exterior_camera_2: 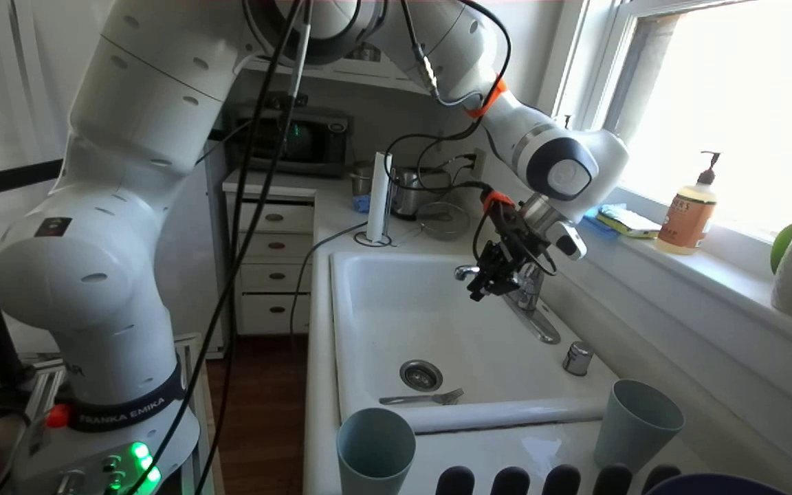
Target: Move the tap to the left, pick up the fork from the sink and put it in the blue cup on the kitchen counter
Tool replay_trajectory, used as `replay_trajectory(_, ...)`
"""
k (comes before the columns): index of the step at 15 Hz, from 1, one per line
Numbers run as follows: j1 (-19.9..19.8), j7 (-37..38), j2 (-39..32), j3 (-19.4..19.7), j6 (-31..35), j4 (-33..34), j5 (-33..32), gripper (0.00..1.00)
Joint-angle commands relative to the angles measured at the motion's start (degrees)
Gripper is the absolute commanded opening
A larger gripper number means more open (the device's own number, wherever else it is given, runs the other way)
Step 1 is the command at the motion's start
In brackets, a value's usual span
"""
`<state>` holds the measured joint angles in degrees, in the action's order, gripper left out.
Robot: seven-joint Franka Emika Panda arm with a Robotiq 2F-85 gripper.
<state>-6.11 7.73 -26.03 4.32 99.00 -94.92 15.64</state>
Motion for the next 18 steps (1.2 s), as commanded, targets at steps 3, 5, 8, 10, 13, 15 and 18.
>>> replay_trajectory(3, -1.2, -5.0, -0.2, -2.5, 1.5, -1.7, 7.6, 0.00)
replay_trajectory(5, -1.4, -6.7, -0.7, -3.1, 2.3, -1.5, 9.1, 0.00)
replay_trajectory(8, -1.6, -8.7, -1.5, -4.3, 4.0, -1.3, 13.0, 0.00)
replay_trajectory(10, -1.5, -9.9, -2.0, -5.3, 4.1, -1.1, 15.2, 0.00)
replay_trajectory(13, -1.0, -11.3, -1.8, -7.0, 4.1, -1.0, 17.5, 0.00)
replay_trajectory(15, -0.5, -11.5, -2.4, -7.9, 5.2, -0.3, 18.5, 0.00)
replay_trajectory(18, -0.7, -11.0, -2.3, -8.2, 5.4, 1.0, 20.2, 0.00)
